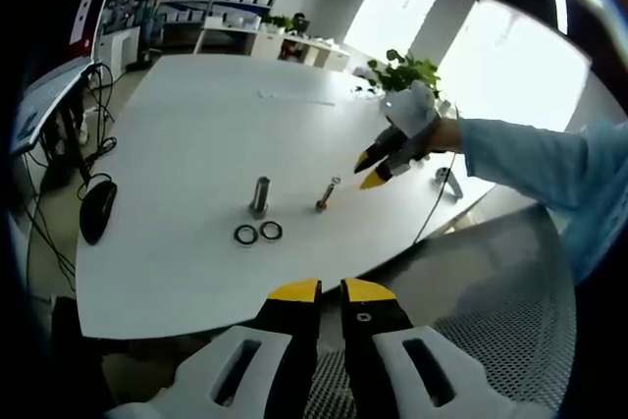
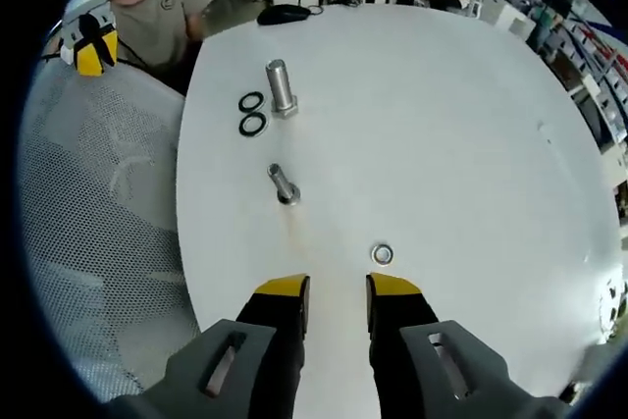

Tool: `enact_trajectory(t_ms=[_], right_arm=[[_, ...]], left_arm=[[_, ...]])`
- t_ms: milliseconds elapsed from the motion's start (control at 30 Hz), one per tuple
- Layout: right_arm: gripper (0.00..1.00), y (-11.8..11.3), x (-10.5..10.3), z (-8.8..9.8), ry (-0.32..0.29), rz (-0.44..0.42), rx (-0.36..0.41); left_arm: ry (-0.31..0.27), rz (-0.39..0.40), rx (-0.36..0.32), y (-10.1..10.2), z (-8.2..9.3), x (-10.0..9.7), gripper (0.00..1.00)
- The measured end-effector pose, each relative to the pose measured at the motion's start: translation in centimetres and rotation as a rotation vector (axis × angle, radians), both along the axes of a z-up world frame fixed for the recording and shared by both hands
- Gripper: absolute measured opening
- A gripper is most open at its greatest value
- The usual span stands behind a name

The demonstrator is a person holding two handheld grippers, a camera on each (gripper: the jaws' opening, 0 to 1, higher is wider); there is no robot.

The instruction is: Place the washer onto the threaded stud by aligning its center hole with the stud, sliding it down to the base, and recovering from edge contact or off-axis alignment until the washer reaches the visible bottom stop.

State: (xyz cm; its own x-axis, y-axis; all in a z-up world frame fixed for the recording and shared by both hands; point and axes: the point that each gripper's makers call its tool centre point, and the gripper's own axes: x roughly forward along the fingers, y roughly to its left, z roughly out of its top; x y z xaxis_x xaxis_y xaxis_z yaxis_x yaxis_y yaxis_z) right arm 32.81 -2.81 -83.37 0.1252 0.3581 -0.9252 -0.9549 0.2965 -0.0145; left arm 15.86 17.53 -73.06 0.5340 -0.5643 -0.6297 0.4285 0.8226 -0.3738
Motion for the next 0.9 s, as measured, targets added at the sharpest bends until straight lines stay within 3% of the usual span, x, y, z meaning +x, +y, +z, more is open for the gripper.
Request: enact_trajectory(t_ms=[300, 900], right_arm=[[0.26, 0.1, 1.2, -0.3, -0.031, 0.011, 0.052], [0.25, 0.4, 3.4, -4.3, -0.008, -0.031, 0.028]], left_arm=[[0.002, 0.008, 0.000, 0.1, 0.0, 0.1, 0.05], [0.013, 0.025, 0.005, 0.3, -0.2, 0.1, 0.06]])
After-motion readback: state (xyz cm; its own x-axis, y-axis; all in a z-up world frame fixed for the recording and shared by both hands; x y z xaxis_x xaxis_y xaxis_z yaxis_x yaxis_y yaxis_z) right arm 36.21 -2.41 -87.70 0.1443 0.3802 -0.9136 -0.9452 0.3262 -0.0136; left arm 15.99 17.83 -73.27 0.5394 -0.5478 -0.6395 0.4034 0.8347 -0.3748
